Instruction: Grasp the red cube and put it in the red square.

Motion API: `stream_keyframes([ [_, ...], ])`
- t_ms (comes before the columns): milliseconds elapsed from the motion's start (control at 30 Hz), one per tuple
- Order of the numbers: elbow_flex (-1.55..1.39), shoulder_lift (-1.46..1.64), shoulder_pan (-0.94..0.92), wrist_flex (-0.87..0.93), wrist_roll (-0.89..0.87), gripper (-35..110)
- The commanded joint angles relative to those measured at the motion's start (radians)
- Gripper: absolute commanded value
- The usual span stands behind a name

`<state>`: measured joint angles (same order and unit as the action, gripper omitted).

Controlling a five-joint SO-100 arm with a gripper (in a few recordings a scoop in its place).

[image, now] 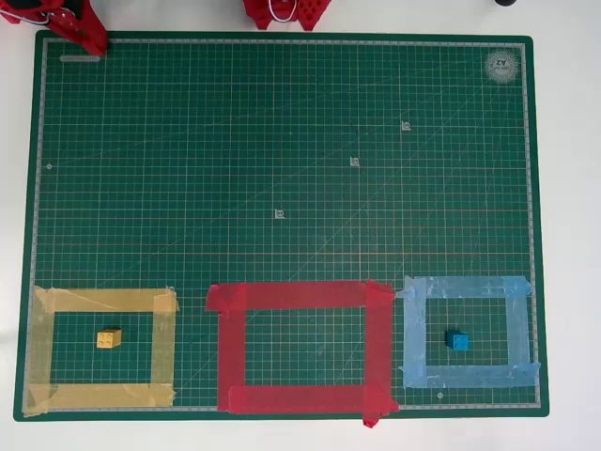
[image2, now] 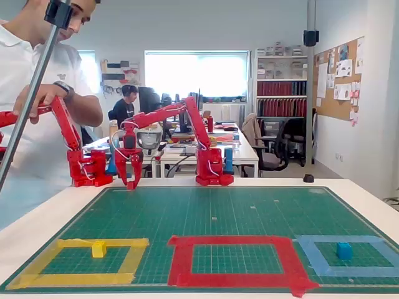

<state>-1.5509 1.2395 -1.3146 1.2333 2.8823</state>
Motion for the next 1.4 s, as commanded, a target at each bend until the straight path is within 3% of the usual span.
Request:
stream_keyframes([
  [0, -0.018, 0.041, -0.023, -0.002, 0.029, 9],
  [333, -0.014, 0.034, -0.028, -0.002, 0.029, 0],
  [833, 0.121, 0.041, 0.035, 0.086, 0.003, 0],
  [1100, 0.239, 0.032, 0.252, 0.152, -0.242, 0],
  [1367, 0.359, -0.041, 0.575, 0.155, -0.672, 0],
])
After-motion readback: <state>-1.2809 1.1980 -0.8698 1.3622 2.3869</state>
